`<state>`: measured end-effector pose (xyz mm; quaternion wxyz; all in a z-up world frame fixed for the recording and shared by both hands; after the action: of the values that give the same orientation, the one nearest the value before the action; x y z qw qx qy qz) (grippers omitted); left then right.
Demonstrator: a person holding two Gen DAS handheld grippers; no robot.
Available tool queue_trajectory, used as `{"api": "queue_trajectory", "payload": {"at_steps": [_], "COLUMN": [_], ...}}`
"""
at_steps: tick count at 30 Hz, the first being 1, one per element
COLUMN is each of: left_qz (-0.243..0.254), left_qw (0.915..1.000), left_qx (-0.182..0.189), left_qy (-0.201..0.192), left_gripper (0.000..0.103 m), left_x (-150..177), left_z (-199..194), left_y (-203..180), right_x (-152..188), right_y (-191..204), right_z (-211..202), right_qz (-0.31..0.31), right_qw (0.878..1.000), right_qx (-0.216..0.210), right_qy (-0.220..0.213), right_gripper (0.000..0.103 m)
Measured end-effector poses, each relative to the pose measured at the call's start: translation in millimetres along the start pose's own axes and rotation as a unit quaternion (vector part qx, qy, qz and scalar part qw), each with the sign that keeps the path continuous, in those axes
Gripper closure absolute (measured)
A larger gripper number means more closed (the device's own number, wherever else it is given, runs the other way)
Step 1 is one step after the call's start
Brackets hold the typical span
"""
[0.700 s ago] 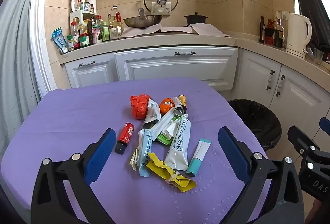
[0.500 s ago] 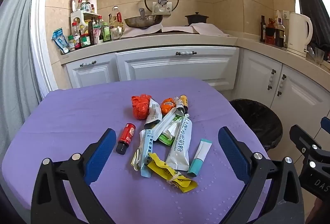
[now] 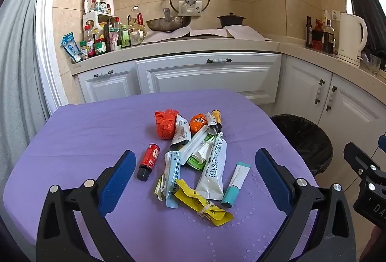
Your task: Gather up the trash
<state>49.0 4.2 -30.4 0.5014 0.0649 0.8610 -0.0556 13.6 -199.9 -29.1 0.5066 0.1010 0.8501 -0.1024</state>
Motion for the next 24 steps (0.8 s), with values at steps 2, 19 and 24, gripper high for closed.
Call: {"api": "queue_trajectory", "payload": {"at_steps": [2,19,24], "left_qz": [0.000,0.001,0.001], "left_qw": [1.0000,1.0000,1.0000], "left_qx": [0.000,0.002,0.001], "left_qy": [0.001,0.004,0.005], "left_gripper": [0.006,0.007,0.007], "left_x": [0.2,2.4,1.7], "left_z": [1.4,1.5,1.7], "left_y": [1.1,-0.3,-1.1], "right_x": [0.0,-0.6,-0.8], "right_y": [-4.2,-7.2,-7.9], "right_z": [-0.9,1.0,1.4], "right_qz": [0.002,0.004,0.004], "right_qw": [1.000,1.000,1.000], "right_qx": [0.000,-0.001,-0.002], "right_qy": [0.001,0.003,0.003], "right_gripper": [0.004,0.004,0.004]}}
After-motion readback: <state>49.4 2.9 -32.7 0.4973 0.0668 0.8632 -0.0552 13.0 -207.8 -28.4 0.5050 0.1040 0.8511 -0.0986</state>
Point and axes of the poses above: each gripper's, at about its wrist camera, not at the fingertips, and z roughly the way its jaws point, y to its left, x to its underside, the point moved 5 cm from there along z, roughly the way its jaws point, and after that the axes turned 10 degrees about x, right-handed, at the moved point
